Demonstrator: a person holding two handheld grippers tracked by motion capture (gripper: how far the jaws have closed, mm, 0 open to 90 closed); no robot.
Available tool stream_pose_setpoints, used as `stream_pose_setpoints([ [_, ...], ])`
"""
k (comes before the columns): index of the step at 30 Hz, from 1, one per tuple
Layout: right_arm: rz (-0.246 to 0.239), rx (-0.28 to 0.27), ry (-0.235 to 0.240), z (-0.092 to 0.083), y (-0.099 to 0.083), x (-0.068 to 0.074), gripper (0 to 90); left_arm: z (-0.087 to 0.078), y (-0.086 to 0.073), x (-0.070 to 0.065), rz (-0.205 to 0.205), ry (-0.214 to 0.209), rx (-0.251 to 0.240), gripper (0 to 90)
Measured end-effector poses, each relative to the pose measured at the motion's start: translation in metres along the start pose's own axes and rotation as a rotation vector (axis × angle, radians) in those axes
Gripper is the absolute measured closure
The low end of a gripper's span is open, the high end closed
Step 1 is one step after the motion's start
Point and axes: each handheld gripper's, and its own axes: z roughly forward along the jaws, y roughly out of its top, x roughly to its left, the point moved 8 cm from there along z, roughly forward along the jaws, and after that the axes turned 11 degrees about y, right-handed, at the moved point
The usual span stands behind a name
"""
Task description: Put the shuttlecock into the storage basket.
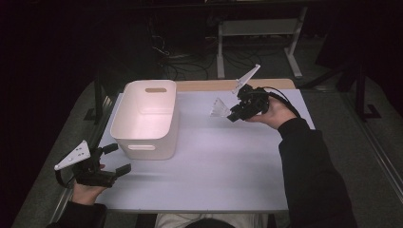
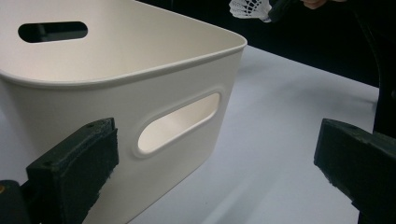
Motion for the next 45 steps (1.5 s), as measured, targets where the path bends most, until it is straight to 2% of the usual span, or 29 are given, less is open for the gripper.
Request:
stream_pose_setpoints([
  [17,-0.032,-0.005,0.011,0.002,0.017,0.006,64.2,0.0,0.0,0.0,0.0,-0.001,0.0,0.0],
  [29,-0.06,0.001,0.037,0.012,0.033,0.013,64.2,0.0,0.0,0.0,0.002,-0.002,0.001,0.0],
  [45,-0.1,0.003,0.044,0.017,0.051,0.02,64.2,0.0,0.0,0.0,0.004,-0.004,0.003,0.0],
])
